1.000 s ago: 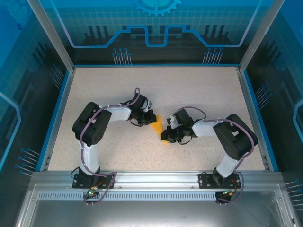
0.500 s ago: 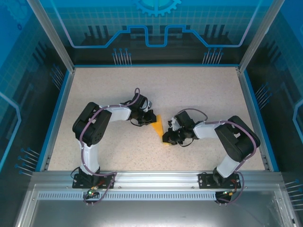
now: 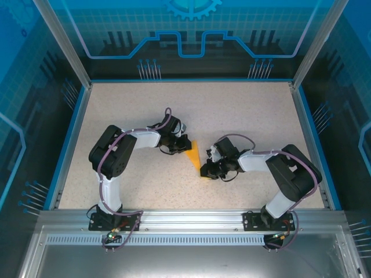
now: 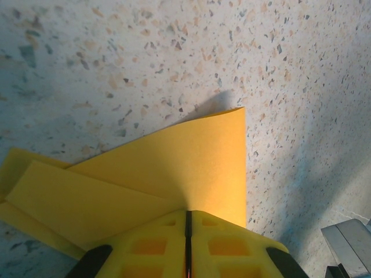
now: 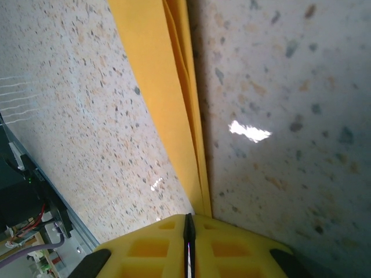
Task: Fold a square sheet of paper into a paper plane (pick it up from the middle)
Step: Fold the wing for the fifth time at the center of the table.
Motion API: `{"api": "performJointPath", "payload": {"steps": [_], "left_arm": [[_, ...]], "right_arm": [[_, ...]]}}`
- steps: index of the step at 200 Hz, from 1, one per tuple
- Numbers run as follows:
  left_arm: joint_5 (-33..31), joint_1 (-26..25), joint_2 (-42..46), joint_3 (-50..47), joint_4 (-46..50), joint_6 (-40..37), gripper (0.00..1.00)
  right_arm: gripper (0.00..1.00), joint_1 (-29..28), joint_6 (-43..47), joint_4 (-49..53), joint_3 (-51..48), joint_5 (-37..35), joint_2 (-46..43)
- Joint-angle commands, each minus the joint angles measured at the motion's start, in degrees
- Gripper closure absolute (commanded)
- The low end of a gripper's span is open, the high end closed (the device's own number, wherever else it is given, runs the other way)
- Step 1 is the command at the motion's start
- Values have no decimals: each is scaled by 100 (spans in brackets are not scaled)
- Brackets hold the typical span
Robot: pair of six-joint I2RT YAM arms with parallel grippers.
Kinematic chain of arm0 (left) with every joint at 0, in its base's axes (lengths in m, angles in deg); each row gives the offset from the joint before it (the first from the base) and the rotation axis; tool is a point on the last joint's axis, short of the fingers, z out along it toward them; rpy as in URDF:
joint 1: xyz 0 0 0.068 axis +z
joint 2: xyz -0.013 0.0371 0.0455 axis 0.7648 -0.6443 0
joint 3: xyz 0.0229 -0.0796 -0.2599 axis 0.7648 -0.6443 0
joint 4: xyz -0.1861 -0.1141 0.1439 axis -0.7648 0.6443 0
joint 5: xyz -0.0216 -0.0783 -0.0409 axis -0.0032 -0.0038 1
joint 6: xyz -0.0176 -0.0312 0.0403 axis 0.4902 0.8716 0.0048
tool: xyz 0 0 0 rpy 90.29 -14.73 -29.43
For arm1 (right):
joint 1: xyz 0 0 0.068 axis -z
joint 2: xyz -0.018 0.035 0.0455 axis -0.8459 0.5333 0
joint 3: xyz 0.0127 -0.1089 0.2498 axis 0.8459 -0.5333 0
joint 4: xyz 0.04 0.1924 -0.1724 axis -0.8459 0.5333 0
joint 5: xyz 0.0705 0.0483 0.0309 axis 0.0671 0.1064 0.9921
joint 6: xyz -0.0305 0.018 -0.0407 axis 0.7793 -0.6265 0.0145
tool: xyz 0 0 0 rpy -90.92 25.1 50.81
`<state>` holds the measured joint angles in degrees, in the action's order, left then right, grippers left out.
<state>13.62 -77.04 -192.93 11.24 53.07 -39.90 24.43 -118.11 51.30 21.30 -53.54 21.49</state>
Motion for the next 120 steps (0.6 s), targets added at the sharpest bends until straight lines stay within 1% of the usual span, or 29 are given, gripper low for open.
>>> {"api": "performJointPath", "payload": {"steps": [1,14,30,57,75,90,105,120], "left_arm": [[-144,18,-185,-78,375,-201,89],[-144,23,-195,-78,374,-211,89],[-137,18,-187,-87,354,-201,89],[-110,18,-188,-87,341,-167,89],[-98,17,-188,-80,316,-158,89],[-83,23,-197,-69,315,-158,88],[-72,18,-222,-24,363,-230,88],[-57,20,-210,27,428,-289,88]], "right_arm": [[88,58,51,486,145,-44,-354],[87,105,54,463,392,-5,-451],[85,126,20,397,705,-49,-346],[86,194,-120,179,1146,126,177],[85,213,-144,117,1389,121,540],[85,177,-193,-40,1448,377,935],[86,95,-81,258,1760,292,1229],[86,68,59,600,1765,64,1361]]}}
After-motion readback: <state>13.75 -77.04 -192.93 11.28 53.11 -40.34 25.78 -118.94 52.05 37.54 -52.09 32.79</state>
